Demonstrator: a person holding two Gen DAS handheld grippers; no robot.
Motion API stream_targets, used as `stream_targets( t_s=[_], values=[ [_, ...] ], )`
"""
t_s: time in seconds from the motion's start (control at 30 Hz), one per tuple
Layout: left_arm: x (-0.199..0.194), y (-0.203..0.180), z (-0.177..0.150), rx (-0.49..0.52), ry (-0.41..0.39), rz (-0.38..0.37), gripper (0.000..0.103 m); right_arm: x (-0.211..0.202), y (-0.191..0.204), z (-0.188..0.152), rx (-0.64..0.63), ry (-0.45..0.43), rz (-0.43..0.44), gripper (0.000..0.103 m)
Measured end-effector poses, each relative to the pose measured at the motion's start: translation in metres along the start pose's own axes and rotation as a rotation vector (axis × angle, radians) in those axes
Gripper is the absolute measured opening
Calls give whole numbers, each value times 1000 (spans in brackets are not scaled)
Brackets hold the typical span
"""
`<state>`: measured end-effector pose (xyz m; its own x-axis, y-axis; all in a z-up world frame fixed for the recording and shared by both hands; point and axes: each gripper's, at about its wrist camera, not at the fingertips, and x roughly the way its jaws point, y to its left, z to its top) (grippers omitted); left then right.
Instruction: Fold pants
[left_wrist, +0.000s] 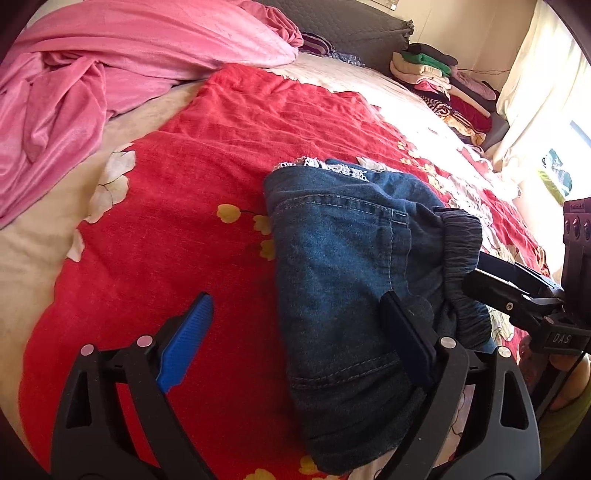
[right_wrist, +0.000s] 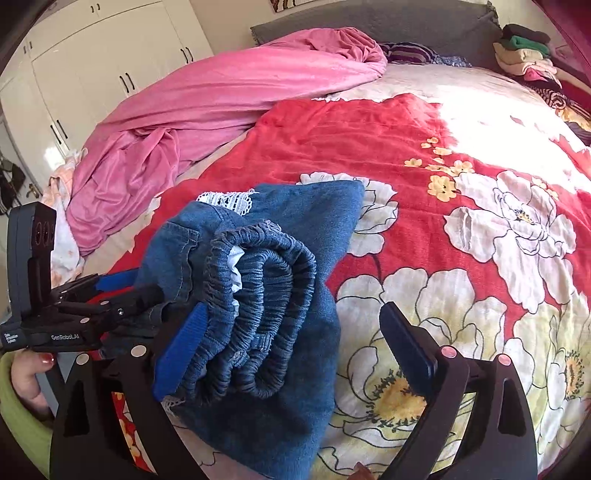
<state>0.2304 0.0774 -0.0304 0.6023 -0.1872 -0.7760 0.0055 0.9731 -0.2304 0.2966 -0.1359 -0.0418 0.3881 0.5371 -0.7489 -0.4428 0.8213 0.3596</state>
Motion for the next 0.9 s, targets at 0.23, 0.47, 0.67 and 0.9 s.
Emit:
stream_targets(
  t_s=[0.23, 0.47, 0.67, 0.9],
  values=[
    [-16, 1, -9, 18, -28, 18, 90, -24, -8, -8, -1, -50, -60, 96],
    [-38, -1, -18, 32, -70, 35, 93, -48, -9, -16, 0, -98, -80, 98],
    [-60, -5, -30, 28, -110, 48, 93, -70, -4, -24, -22, -147, -102, 98],
    [-86, -12, -46, 19, -167, 59, 93, -96, 6, -33, -58, -205, -123, 98]
  ],
)
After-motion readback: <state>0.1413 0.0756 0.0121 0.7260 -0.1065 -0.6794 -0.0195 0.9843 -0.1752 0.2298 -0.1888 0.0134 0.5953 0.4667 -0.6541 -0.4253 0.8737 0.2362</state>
